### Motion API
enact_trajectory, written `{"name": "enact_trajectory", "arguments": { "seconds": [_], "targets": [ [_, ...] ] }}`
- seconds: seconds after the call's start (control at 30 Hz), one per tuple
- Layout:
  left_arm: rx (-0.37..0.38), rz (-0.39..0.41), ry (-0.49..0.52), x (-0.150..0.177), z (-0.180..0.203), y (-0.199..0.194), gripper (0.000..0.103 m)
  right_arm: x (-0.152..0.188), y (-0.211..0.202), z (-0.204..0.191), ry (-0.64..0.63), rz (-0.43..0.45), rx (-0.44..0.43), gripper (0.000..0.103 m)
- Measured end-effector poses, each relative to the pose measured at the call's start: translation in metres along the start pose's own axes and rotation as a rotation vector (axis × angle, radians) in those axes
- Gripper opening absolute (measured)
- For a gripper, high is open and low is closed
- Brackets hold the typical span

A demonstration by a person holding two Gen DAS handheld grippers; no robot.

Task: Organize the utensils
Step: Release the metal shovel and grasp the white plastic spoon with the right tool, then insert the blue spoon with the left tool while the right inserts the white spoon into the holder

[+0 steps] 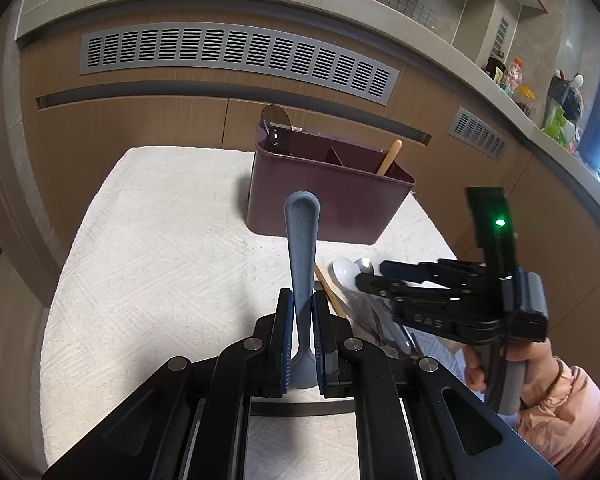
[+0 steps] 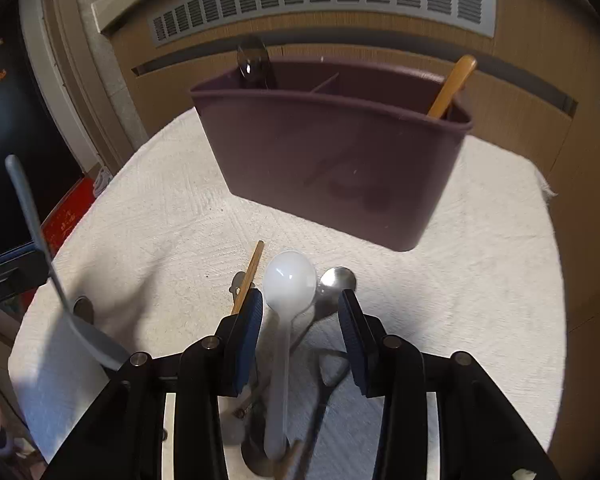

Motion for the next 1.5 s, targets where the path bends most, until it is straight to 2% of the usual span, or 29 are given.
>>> {"name": "enact_trajectory", "arguments": {
  "seconds": [0.23,0.27,0.33,0.73,1.2,1.37,1.5],
  "targets": [
    [0.007,-0.002,-0.008,-0.001,-0.002,0.000,0.010,-0.007,0.032,-0.010,-0.046,-0.059,0.014,0.037],
    [0.006,-0.002,-0.008,-0.001,-0.003,0.000,0.010,-0.006,0.033,-0.010,-0.056,-0.058,0.027,0.032],
    [0.007,-0.006,-0.007,-0.002,-0.003,0.001,0.010,-0.004,0.027,-0.012,-0.066,-0.051,0.034,0.031],
    [0.008,0.021,0.021,-0.010,0.010,-0.010,0.010,0.004,-0.074,-0.018,-0.032,0.150,0.008,0.031],
    [0.016,0.077,0.075,-0.033,0.030,-0.025,0.010,-0.012,-0.117,-0.013,-0.002,0.284,0.007,0.031],
    [0.044,0.132,0.087,-0.065,0.038,-0.037,0.010,-0.037,-0.137,-0.010,-0.001,0.372,0.046,0.031],
    [0.065,0.241,0.128,-0.116,0.052,-0.057,0.010,-0.086,-0.187,-0.005,-0.006,0.557,0.078,0.031]
  ]
}}
Point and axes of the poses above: each gripper's, at about its wrist camera, not at the fingertips, and y roughly the way its jaws point, z to its right, x to its underside, the point moved 7 cm from there along y, roughly the way its jaws point, and after that the axes turned 1 degree about -z, right-handed, at the moved point
